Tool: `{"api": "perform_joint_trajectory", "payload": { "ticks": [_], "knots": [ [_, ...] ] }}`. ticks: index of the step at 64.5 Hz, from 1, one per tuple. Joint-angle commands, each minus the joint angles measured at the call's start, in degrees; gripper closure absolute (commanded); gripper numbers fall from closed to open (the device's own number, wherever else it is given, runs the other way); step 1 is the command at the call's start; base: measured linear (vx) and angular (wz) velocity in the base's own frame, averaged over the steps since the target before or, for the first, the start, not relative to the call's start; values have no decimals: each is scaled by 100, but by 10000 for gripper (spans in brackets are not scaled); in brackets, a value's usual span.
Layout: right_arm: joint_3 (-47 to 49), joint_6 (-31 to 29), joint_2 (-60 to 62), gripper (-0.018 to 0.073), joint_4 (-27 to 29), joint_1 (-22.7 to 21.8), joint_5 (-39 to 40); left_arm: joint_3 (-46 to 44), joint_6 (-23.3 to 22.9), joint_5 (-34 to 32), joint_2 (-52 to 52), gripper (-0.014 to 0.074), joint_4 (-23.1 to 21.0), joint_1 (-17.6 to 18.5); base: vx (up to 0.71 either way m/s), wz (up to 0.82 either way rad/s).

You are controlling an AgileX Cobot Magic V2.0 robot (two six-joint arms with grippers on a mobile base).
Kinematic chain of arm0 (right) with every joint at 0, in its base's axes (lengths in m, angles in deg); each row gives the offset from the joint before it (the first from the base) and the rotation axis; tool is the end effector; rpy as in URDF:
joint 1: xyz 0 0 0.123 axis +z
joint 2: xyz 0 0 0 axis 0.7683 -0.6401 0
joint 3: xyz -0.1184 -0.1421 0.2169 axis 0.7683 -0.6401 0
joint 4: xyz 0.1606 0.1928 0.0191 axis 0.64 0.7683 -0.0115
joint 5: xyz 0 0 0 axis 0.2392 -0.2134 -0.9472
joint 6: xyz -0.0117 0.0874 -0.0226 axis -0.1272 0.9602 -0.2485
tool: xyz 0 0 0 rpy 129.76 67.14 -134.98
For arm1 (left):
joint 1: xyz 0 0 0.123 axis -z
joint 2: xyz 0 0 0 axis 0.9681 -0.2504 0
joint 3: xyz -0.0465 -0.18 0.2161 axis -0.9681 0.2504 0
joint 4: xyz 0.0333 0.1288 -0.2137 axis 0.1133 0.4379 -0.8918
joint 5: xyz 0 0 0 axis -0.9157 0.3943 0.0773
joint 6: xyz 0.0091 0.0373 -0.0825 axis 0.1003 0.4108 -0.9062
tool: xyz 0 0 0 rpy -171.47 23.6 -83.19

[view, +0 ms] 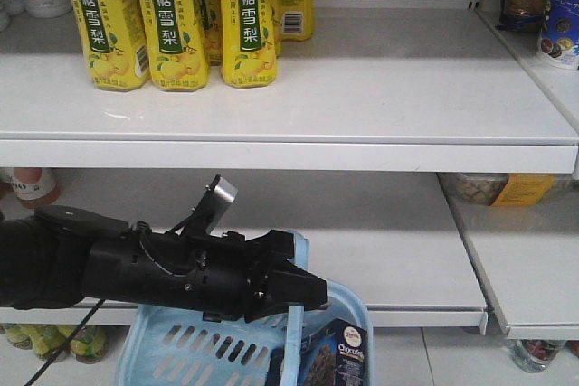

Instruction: Left arm holds basket, right arm returns cookies

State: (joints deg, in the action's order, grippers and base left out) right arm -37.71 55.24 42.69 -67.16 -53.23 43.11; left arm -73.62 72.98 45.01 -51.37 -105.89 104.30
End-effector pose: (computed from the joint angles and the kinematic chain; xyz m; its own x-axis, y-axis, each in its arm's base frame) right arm 0.0563 -0.0022 0.1956 -0.0234 -0.0092 -0.9997 0.0454 0.9989 -0.0103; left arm 0.2383 -0.2066 0.2204 -0.9857 -0.1015 -0.1346 0.0830 0.4028 -0.9115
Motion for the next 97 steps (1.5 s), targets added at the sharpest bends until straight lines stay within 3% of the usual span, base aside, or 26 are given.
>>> {"api": "perform_joint_trajectory", "payload": {
  "ticks": [1, 71, 87, 97],
  "knots": [
    [-16, -57, 37, 567, 3, -34, 469, -176, 96, 258, 289, 604, -566, 24, 0, 0],
    [-9, -57, 37, 567, 3, -34, 526, -176, 96, 258, 289, 604, -566, 24, 0, 0],
    [314, 85, -5, 567, 477, -34, 720, -176, 96, 258, 289, 604, -566, 24, 0, 0],
    [864, 115, -497, 567, 753, -34, 407, -176, 96, 258, 289, 604, -566, 24, 0, 0]
  ]
}}
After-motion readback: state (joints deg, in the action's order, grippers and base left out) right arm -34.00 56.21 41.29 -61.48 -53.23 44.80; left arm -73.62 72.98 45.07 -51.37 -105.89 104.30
